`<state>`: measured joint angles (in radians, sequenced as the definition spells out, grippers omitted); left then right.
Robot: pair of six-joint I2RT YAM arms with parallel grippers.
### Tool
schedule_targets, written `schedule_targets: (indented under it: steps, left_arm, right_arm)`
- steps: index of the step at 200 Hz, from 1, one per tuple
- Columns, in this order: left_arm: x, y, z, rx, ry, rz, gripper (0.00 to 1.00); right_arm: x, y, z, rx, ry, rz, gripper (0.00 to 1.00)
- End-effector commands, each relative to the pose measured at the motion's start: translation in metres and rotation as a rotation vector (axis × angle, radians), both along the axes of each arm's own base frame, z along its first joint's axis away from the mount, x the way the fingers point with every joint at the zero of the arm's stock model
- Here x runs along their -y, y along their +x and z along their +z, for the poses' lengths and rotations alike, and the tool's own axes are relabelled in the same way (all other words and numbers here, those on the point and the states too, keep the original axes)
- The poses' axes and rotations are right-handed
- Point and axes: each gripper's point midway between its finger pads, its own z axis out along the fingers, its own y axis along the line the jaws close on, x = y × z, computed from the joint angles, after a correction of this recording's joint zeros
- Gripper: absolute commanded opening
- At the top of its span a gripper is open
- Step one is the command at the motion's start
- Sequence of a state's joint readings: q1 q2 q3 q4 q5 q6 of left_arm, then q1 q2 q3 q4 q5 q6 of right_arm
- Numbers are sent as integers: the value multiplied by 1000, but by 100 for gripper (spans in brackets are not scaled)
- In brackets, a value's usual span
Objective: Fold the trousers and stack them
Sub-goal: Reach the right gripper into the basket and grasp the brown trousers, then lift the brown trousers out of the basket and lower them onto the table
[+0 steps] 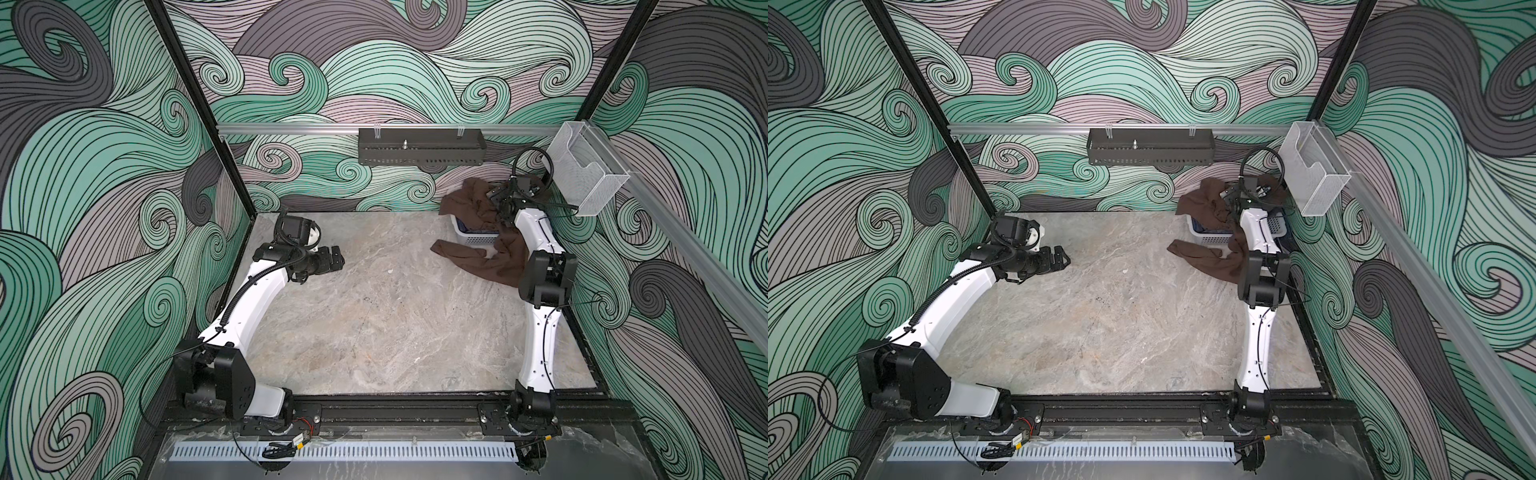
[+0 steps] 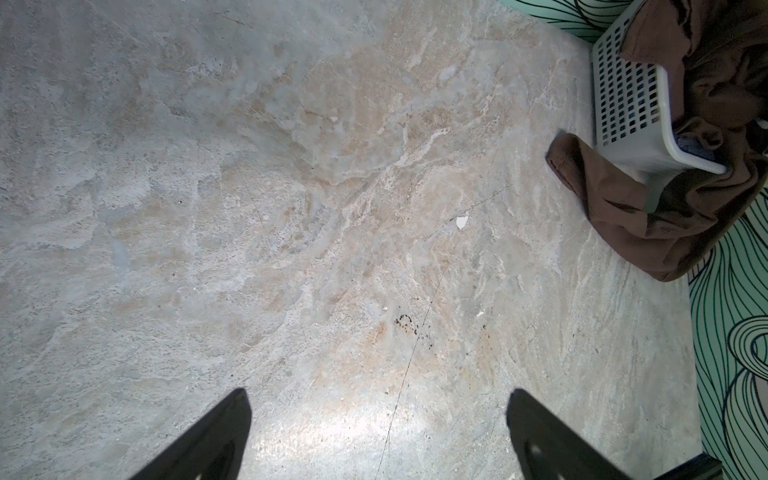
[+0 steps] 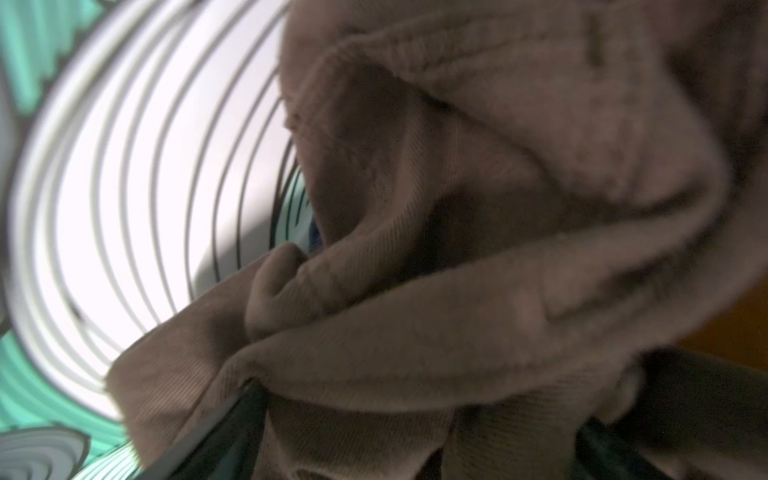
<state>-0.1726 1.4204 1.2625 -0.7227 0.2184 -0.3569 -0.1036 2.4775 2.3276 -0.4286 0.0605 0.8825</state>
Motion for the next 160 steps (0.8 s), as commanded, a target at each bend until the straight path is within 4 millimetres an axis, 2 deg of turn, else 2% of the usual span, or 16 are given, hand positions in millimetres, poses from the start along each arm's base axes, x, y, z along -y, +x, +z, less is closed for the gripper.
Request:
schedule_targets:
  steps: [1,15,38,50,61,63,71,92,100,115,132,160]
  left_arm:
    - [5,1,2,-22,-11,-16,95]
    - [7,2,3,-18,-21,-24,92]
    - [9,1,7,-4,-30,-33,87]
    - [9,1,9,6,-29,-33,84]
    - [8,2,9,13,-30,-34,78]
    - [8,0,16,35,-33,-36,76]
    - [8,-1,23,59,-36,-35,72]
    - [6,-2,35,113,-50,-29,67]
    - [6,-2,40,139,-54,-30,66]
    - [4,-5,51,190,-62,-22,66]
    - [1,-12,66,242,-70,-9,66]
    - [-7,-36,96,330,-78,23,69]
  right_arm:
    - [-5,1,-3,-9,19,-13,79]
    - [-9,1,4,1,14,-5,61]
    - [-11,-6,31,34,-1,-1,26]
    - [-14,-12,59,73,-6,11,13]
    - [-16,-20,92,118,-21,24,6]
    - [-17,-22,99,126,-25,27,5]
    - [-22,-32,126,161,-43,41,0]
    - [-36,-68,200,242,-108,78,0]
    - [-40,-87,230,277,-130,85,0]
    - [-47,-123,273,331,-154,93,0]
    - [-52,-167,313,384,-163,98,0]
    - [-73,-229,364,466,-156,180,0]
